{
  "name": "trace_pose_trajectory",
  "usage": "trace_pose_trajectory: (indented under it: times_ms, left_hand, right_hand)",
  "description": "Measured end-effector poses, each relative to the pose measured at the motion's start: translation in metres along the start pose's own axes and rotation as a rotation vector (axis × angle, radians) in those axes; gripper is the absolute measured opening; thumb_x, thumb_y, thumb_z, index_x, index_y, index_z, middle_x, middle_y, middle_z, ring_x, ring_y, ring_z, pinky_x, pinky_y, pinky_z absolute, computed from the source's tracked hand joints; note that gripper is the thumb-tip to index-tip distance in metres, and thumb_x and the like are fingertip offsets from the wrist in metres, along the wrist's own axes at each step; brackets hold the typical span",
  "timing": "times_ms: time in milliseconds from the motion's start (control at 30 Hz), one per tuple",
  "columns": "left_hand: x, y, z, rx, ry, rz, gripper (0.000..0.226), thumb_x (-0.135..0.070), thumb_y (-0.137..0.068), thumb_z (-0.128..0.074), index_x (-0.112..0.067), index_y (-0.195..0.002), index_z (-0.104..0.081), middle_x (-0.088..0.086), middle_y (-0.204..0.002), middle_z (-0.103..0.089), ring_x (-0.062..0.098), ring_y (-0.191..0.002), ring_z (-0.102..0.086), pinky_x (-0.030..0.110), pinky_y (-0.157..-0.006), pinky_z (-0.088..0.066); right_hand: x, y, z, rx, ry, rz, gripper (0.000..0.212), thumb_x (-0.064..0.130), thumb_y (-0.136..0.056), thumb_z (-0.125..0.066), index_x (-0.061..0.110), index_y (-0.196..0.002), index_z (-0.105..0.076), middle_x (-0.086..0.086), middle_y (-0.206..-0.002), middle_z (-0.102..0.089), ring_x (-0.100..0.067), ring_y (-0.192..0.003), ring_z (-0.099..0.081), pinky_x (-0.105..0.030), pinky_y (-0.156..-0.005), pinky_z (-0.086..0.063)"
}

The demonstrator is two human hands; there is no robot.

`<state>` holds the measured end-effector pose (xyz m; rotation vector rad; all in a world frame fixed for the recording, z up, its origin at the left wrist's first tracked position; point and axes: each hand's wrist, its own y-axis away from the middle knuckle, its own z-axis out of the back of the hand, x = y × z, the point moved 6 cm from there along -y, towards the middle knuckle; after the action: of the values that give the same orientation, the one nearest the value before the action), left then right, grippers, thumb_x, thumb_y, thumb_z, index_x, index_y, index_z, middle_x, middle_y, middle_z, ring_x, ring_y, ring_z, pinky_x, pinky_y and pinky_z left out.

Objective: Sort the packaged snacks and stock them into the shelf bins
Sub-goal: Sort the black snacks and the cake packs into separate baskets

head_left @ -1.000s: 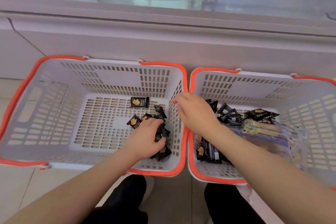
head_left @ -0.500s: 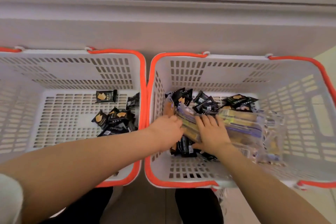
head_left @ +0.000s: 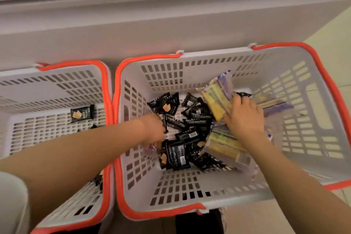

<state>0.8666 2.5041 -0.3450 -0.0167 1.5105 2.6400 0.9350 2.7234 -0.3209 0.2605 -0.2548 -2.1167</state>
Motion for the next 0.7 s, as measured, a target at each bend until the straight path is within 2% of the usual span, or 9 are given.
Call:
trace_pose_trajectory:
  times_ms: [100, 133, 233, 300, 367, 467, 533, 600, 700]
  left_hand:
    - [-0.002, -0.010, 0.006, 0.000, -0.080, -0.039, 0.028, -0.028, -0.089, -0.060, -0.013, -0.111, -0.063, 0.004, -0.108, -0.064, 0.025, -0.106, -0.056, 0.042, -0.094, -0.046]
    - [-0.002, -0.012, 0.007, -0.005, -0.098, -0.046, 0.024, -0.026, -0.089, -0.059, -0.010, -0.107, -0.064, 0.006, -0.106, -0.064, 0.026, -0.103, -0.056, 0.042, -0.093, -0.047]
    - [0.000, -0.017, 0.017, -0.090, -0.145, -0.035, 0.018, -0.014, -0.093, -0.051, -0.006, -0.101, -0.065, 0.009, -0.102, -0.066, 0.028, -0.097, -0.060, 0.041, -0.087, -0.049]
    - [0.006, -0.017, 0.026, -0.124, -0.117, 0.001, 0.020, -0.009, -0.092, -0.048, -0.006, -0.099, -0.066, 0.009, -0.099, -0.067, 0.027, -0.092, -0.062, 0.037, -0.079, -0.051]
    - [0.020, -0.015, 0.030, -0.076, 0.010, 0.065, 0.016, -0.012, -0.091, -0.049, -0.008, -0.092, -0.065, 0.006, -0.090, -0.065, 0.023, -0.081, -0.060, 0.033, -0.070, -0.051]
    - [0.033, -0.014, 0.030, 0.057, 0.233, 0.172, 0.017, -0.023, -0.086, -0.051, -0.014, -0.072, -0.055, 0.001, -0.074, -0.055, 0.015, -0.065, -0.050, 0.027, -0.056, -0.043]
    - [0.031, -0.020, 0.032, 0.057, 0.290, 0.223, 0.021, -0.028, -0.089, -0.043, -0.015, -0.083, -0.058, 0.001, -0.082, -0.057, 0.017, -0.070, -0.052, 0.027, -0.058, -0.041]
    - [0.029, -0.033, 0.034, -0.041, 0.288, 0.300, 0.033, -0.033, -0.095, -0.036, -0.013, -0.113, -0.055, 0.005, -0.106, -0.060, 0.024, -0.092, -0.058, 0.032, -0.066, -0.039]
    - [0.031, -0.052, 0.029, -0.123, 0.357, 0.451, 0.040, -0.014, -0.095, -0.040, -0.007, -0.134, -0.033, 0.010, -0.122, -0.056, 0.029, -0.108, -0.057, 0.035, -0.071, -0.043]
  right_hand:
    - [-0.007, 0.000, 0.000, 0.004, -0.019, -0.028, 0.072, 0.034, -0.088, -0.056, 0.007, -0.144, -0.021, -0.018, -0.143, -0.035, -0.034, -0.131, -0.033, -0.045, -0.107, -0.028]
    - [0.001, 0.004, 0.002, -0.028, -0.004, 0.061, 0.074, 0.032, -0.086, -0.061, 0.006, -0.144, -0.025, -0.019, -0.145, -0.034, -0.034, -0.133, -0.032, -0.046, -0.111, -0.024]
    - [0.047, 0.027, 0.001, -0.133, 0.025, 0.524, 0.065, 0.018, -0.072, -0.074, 0.008, -0.132, -0.050, -0.017, -0.137, -0.050, -0.032, -0.126, -0.047, -0.045, -0.111, -0.027]
    - [0.074, 0.039, -0.018, 0.025, 0.039, 0.739, 0.057, 0.015, -0.080, -0.065, 0.011, -0.134, -0.045, -0.012, -0.140, -0.045, -0.028, -0.131, -0.040, -0.038, -0.114, -0.023]
    - [0.086, 0.034, -0.038, 0.142, 0.057, 0.765, 0.054, 0.015, -0.090, -0.050, 0.009, -0.141, -0.032, -0.012, -0.148, -0.031, -0.026, -0.138, -0.026, -0.036, -0.115, -0.015]
    - [0.088, 0.013, -0.055, 0.218, 0.078, 0.631, 0.059, 0.011, -0.095, -0.040, 0.008, -0.148, -0.014, -0.012, -0.156, -0.013, -0.025, -0.143, -0.015, -0.035, -0.116, -0.013]
    - [0.091, 0.004, -0.057, 0.221, 0.056, 0.566, 0.061, 0.014, -0.095, -0.044, 0.008, -0.148, -0.015, -0.013, -0.154, -0.019, -0.027, -0.140, -0.022, -0.037, -0.112, -0.023]
    - [0.097, 0.001, -0.057, 0.193, 0.043, 0.529, 0.058, 0.015, -0.093, -0.047, 0.007, -0.145, -0.021, -0.014, -0.146, -0.030, -0.029, -0.132, -0.032, -0.038, -0.104, -0.031]
    - [0.102, 0.004, -0.063, 0.180, 0.086, 0.515, 0.048, 0.016, -0.093, -0.047, 0.007, -0.137, -0.032, -0.014, -0.138, -0.035, -0.030, -0.126, -0.034, -0.039, -0.101, -0.031]
